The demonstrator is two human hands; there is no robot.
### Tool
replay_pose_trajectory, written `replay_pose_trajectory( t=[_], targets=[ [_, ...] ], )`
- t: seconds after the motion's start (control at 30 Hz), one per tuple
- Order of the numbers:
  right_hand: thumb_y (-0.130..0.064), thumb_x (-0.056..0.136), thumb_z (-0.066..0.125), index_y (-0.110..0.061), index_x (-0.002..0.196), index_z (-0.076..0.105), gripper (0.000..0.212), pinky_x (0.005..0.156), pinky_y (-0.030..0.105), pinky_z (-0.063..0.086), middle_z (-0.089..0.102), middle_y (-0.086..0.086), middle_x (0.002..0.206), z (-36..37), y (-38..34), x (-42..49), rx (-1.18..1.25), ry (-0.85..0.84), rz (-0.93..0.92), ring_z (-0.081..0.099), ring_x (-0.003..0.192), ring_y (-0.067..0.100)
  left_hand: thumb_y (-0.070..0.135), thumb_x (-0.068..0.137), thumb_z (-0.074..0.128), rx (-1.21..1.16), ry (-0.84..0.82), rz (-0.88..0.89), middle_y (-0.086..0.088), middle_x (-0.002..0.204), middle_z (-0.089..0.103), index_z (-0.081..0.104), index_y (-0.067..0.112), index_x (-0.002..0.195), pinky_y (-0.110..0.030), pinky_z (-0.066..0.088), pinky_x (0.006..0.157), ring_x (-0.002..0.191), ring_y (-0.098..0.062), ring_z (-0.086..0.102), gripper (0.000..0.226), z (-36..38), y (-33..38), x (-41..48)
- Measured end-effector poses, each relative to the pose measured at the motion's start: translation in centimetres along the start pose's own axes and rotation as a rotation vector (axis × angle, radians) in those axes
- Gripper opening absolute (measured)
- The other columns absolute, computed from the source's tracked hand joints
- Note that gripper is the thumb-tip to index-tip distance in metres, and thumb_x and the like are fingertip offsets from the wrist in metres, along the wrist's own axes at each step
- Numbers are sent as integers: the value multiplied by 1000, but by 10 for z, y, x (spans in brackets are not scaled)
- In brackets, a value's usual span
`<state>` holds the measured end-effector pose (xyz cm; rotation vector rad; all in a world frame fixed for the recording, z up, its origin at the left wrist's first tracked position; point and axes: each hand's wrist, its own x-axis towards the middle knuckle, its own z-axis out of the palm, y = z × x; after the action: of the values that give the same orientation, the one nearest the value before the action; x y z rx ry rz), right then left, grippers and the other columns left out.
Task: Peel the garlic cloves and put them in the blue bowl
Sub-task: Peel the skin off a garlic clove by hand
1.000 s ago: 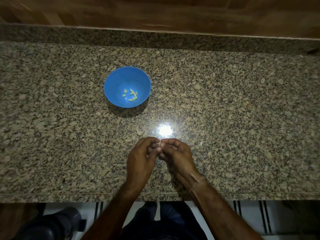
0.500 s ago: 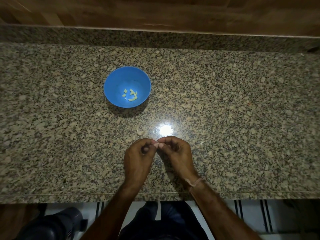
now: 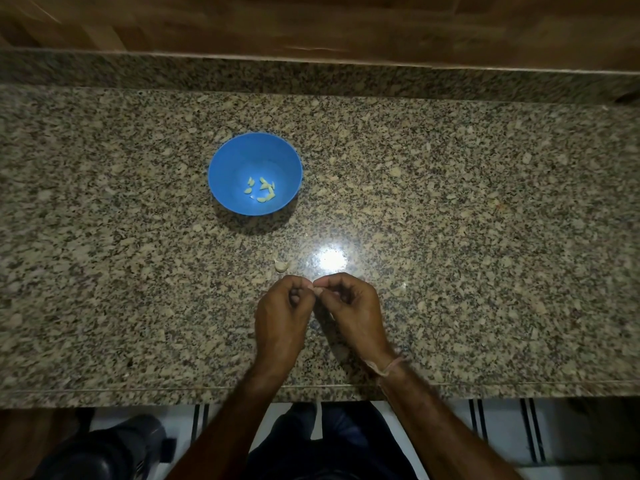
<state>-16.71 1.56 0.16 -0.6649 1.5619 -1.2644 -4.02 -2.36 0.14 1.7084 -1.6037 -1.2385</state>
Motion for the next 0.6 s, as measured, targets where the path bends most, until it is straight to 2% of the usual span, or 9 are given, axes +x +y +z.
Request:
replay_pose_trajectory(
  t=[0.03, 0.1, 0.17, 0.27, 0.33, 0.4, 0.5, 0.6],
  targets=[
    [4, 96, 69, 5, 100, 75, 7, 78, 29, 61, 78, 18, 95, 2, 0, -1, 60, 6, 42, 76, 88, 23, 23, 97, 67, 15, -2, 5, 9, 79, 71, 70, 26, 94, -31, 52, 63, 72, -4, 66, 5, 1, 0, 0],
    [2, 96, 69, 7, 103, 73, 8, 92, 49, 62, 75, 29, 103, 6, 4, -1, 217, 22, 149, 74, 102, 41, 21, 97, 66, 47, -1, 19, 10, 81, 71, 70, 26, 95, -32, 54, 64, 74, -2, 65, 6, 2, 0, 1],
    [-4, 93, 75, 6, 106, 72, 16, 105, 64, 52, 71, 36, 108, 8, 12, -1, 334, 46, 221, 66, 112, 56, 20, 98, 66, 55, 11, 35, 12, 82, 71, 71, 26, 98, -31, 55, 64, 74, 0, 65, 8, 3, 1, 1],
    [-16, 85, 83, 3, 109, 73, 32, 109, 72, 45, 71, 37, 112, 8, 18, 2, 374, 24, 267, 64, 116, 59, 19, 99, 65, 65, 19, 75, 13, 80, 70, 71, 25, 97, -26, 54, 61, 74, 1, 66, 9, 3, 2, -1],
    [-9, 88, 80, 4, 110, 72, 27, 110, 69, 45, 72, 35, 112, 6, 19, 3, 390, 27, 294, 66, 115, 56, 19, 98, 66, 107, 11, 103, 14, 79, 69, 70, 27, 96, -26, 54, 60, 74, 2, 65, 9, 2, 2, 0],
    [-1, 93, 74, 3, 110, 72, 18, 109, 61, 51, 74, 32, 110, 6, 20, 3, 404, 28, 324, 70, 112, 50, 18, 97, 65, 132, 6, 115, 14, 81, 69, 69, 29, 94, -29, 54, 61, 75, 1, 65, 12, 1, 0, 2],
    [4, 96, 68, -2, 105, 76, 13, 91, 37, 61, 77, 21, 98, 4, 18, 3, 420, 51, 358, 74, 95, 30, 12, 98, 60, 72, 15, 68, 13, 91, 73, 72, 27, 101, -37, 59, 74, 84, 0, 67, 19, 0, -2, 5],
    [4, 97, 67, 0, 107, 73, 12, 86, 32, 60, 77, 18, 94, 2, 14, 5, 418, 41, 356, 74, 88, 24, 15, 98, 66, 3, -13, 68, 15, 95, 73, 74, 28, 106, -39, 60, 77, 86, -1, 67, 17, -2, -3, 1]
  ],
)
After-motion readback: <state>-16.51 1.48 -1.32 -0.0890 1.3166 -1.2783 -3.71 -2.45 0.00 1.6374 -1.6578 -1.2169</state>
